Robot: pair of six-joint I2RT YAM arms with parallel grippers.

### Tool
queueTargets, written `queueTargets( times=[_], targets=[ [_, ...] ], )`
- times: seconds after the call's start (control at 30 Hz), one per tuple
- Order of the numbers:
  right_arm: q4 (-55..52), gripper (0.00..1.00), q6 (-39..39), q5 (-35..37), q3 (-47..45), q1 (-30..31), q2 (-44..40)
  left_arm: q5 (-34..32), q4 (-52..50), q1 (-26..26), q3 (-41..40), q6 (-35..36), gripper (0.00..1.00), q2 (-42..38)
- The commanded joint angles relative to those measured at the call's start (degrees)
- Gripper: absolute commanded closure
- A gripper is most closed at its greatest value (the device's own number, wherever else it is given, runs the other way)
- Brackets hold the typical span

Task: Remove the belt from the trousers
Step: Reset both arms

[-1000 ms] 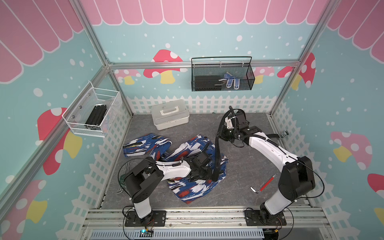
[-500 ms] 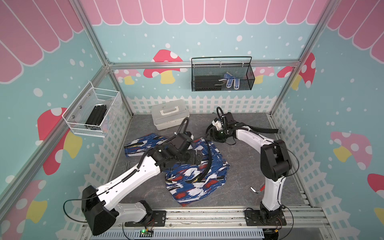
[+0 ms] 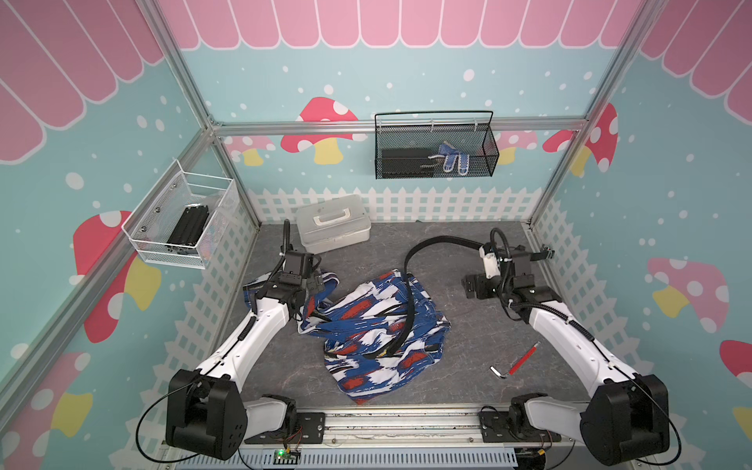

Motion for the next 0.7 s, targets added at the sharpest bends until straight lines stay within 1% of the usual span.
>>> queueTargets(
  times=[0.0, 0.07, 0.1, 0.17, 0.2, 0.23, 0.27, 0.3, 0.33, 0.37, 0.4, 0.43, 0.47, 0.5, 0.53, 0.57, 0.6, 0.63, 0.67],
  targets=[
    [17.36, 0.0, -14.48, 13.78, -7.52, -1.35, -0.6, -5.4, 25.09, 0.62, -8.18, 9.88, 0.01, 0.75],
    [28.53, 0.01, -14.21, 15.28, -12.82, -3.47, 0.79, -4.31, 34.82, 1.81, -12.39, 9.59, 0.01, 2.56],
    [30.08, 0.01, -12.87, 16.17, -12.63, -3.94, 0.96, -3.6, 40.01, 2.48, -14.84, 8.73, 0.01, 3.76],
    [41.52, 0.0, -10.88, 9.66, -16.09, -6.34, 1.71, -1.26, 51.58, 2.95, -19.53, 9.21, 0.01, 6.18],
    [48.2, 0.0, -8.57, 5.34, -17.61, -8.03, 2.96, -0.48, 54.72, 3.24, -19.84, 11.03, 0.01, 7.37],
    [41.52, 0.0, -8.29, 2.98, -14.23, -9.13, 3.64, 1.03, 51.89, 3.36, -18.37, 11.54, 0.01, 7.64],
    [41.43, 0.01, -8.72, -1.24, -13.03, -10.52, 5.41, 2.6, 56.69, 3.73, -19.38, 13.83, 0.01, 8.92],
    [38.38, 0.0, -9.61, -3.62, -11.32, -11.48, 5.81, 4.48, 60.68, 3.76, -21.05, 14.76, 0.01, 9.44],
    [39.37, 0.0, -9.57, -6.52, -11.31, -12.49, 6.26, 9.23, 67.1, 4.88, -23.95, 14.8, 0.01, 11.09],
    [39.92, 0.01, -9.6, -8.96, -11.52, -13.24, 5.44, 12.24, 74.65, 5.78, -26.98, 14.59, 0.01, 13.51],
    [44.44, 0.0, -7.2, -10.57, -13.93, -14.19, 4.57, 12.06, 83.08, 6.05, -29.23, 15.1, 0.01, 15.71],
    [50.05, 0.0, -2.53, -10.82, -17.15, -15.45, 3.07, 11.46, 82.41, 6.44, -29.96, 13.71, 0.01, 14.42],
    [58.21, 0.0, 2.58, -9.34, -21.24, -16.29, 2.51, 11.33, 77.52, 7.07, -29.63, 12.37, 0.01, 12.48],
    [64.65, 0.0, 4.12, -7.99, -24.17, -16.52, 2.84, 11.69, 79.49, 7.53, -29.85, 12.16, 0.01, 13.39],
    [65.25, 0.0, 4.75, -5.74, -25.1, -16.82, 2.61, 11.9, 83.43, 7.63, -30.03, 12.78, 0.01, 15.02],
    [63.29, 0.0, 5.42, -4.29, -24.59, -17.06, 2.07, 12.98, 80.43, 7.59, -29.32, 12.79, 0.01, 14.24],
    [62.65, 0.0, 4.96, -5.36, -24.04, -17.02, 2.3, 14.42, 75.75, 7.69, -28.37, 13.07, 0.01, 12.91],
    [60.85, 0.0, 3.82, -8.19, -23.13, -16.99, 2.74, 15.09, 76.57, 7.72, -28.06, 13.48, 0.01, 13.67],
    [56.78, 0.0, 2.22, -11.33, -21.98, -16.97, 2.38, 15.08, 79.04, 7.77, -28.46, 13.82, 0.01, 14.73]
  ],
)
